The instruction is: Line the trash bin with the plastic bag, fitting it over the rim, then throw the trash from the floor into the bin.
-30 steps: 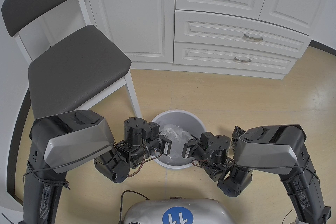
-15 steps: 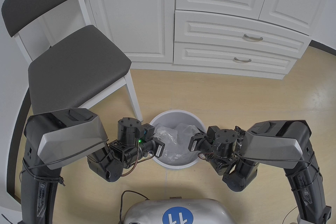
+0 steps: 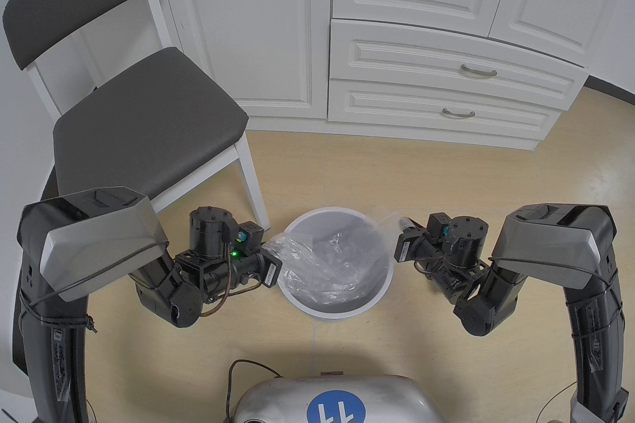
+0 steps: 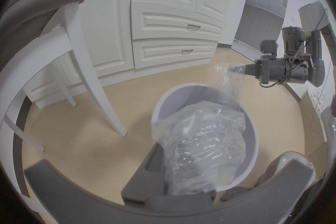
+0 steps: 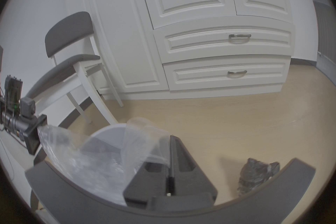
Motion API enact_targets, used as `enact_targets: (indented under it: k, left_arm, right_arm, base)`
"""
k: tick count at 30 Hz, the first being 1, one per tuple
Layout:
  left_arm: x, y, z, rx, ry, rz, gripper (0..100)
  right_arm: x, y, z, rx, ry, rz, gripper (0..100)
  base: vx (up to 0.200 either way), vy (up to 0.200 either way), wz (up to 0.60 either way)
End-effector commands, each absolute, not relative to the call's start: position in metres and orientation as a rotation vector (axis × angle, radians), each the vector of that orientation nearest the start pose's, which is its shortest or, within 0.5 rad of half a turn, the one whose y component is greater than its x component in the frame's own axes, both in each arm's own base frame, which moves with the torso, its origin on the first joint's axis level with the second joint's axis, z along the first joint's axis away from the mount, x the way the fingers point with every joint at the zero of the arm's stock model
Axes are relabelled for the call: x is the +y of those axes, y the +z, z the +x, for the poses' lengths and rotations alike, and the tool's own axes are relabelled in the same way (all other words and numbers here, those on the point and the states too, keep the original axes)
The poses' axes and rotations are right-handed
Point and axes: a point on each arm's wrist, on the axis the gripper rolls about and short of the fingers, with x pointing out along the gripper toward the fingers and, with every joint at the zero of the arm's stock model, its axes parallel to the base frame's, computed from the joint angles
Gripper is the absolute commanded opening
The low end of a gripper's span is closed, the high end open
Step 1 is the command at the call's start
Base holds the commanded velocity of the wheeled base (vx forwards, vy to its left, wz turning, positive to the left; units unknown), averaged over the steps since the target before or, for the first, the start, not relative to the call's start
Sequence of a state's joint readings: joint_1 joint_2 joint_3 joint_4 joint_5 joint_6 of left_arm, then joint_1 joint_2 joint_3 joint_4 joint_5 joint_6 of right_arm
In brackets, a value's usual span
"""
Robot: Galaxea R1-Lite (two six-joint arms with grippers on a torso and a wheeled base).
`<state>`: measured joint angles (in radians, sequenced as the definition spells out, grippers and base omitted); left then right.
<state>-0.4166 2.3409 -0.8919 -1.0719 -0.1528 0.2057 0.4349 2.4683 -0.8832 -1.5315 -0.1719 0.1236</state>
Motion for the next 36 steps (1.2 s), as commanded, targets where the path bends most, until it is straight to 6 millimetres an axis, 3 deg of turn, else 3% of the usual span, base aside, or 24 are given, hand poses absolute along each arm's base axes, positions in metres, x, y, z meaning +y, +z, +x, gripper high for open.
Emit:
enact_targets:
  k: [1, 15, 36]
  left_arm:
    - [-0.154, 0.018, 0.374, 0.309, -0.581, 0.237, 0]
    - [-0.139, 0.012, 0.389, 0.330, -0.550, 0.225, 0]
    - [-0.129, 0.013, 0.400, 0.356, -0.520, 0.215, 0]
  right_arm:
    - [0.149, 0.002, 0.378, 0.085, 0.234, 0.074, 0]
    - [0.117, -0.015, 0.378, 0.151, 0.208, -0.069, 0]
    - [0.103, -0.031, 0.372, 0.313, 0.177, -0.180, 0]
  base:
    - [0.000, 0.000, 0.00]
    - [0.000, 0.000, 0.00]
    - [0.000, 0.000, 0.00]
